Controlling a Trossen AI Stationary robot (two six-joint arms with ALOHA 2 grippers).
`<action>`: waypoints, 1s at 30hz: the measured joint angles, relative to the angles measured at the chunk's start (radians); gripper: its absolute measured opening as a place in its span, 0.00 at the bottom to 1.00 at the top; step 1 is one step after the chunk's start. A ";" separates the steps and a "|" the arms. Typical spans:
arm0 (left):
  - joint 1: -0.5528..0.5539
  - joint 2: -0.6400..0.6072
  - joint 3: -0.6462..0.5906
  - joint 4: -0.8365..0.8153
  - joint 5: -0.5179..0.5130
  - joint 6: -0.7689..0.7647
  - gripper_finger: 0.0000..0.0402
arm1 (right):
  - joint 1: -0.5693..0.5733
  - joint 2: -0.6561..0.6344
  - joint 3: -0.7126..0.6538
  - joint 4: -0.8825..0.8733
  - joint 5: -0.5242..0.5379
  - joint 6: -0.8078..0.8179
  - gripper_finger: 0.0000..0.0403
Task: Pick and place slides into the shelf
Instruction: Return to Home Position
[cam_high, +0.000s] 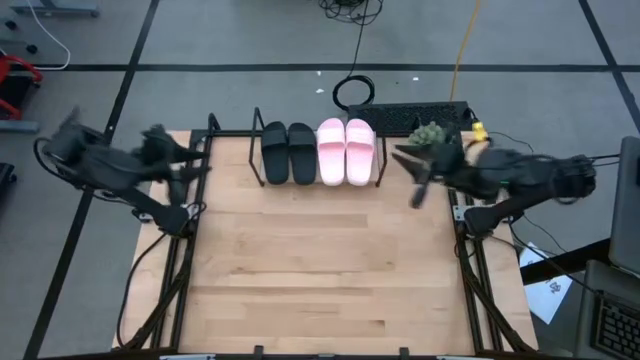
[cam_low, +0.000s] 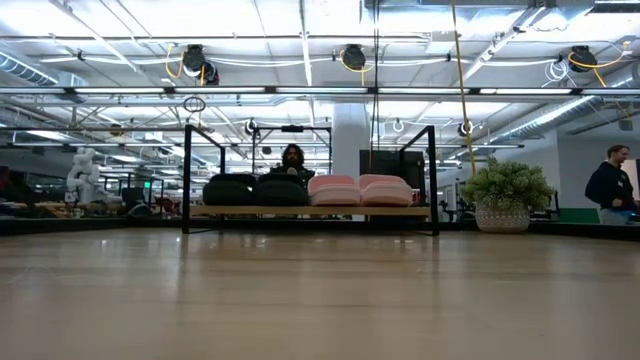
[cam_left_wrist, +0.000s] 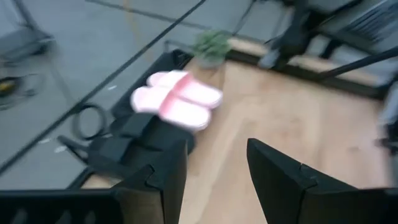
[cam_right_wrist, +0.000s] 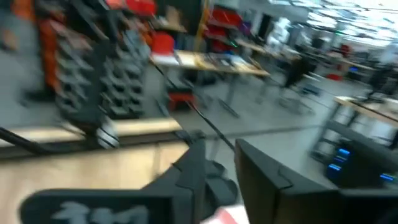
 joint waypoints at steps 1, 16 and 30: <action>-0.014 -0.016 0.014 0.000 0.011 -0.005 0.42 | 0.023 -0.025 0.000 -0.001 0.000 0.008 0.15; -0.061 -0.332 -0.027 -0.101 0.018 -0.124 0.42 | 0.120 -0.338 0.000 -0.374 0.162 0.273 0.00; -0.054 -0.671 -0.758 0.576 0.014 -0.053 0.42 | 0.120 -0.517 -0.054 -0.415 0.073 0.242 0.00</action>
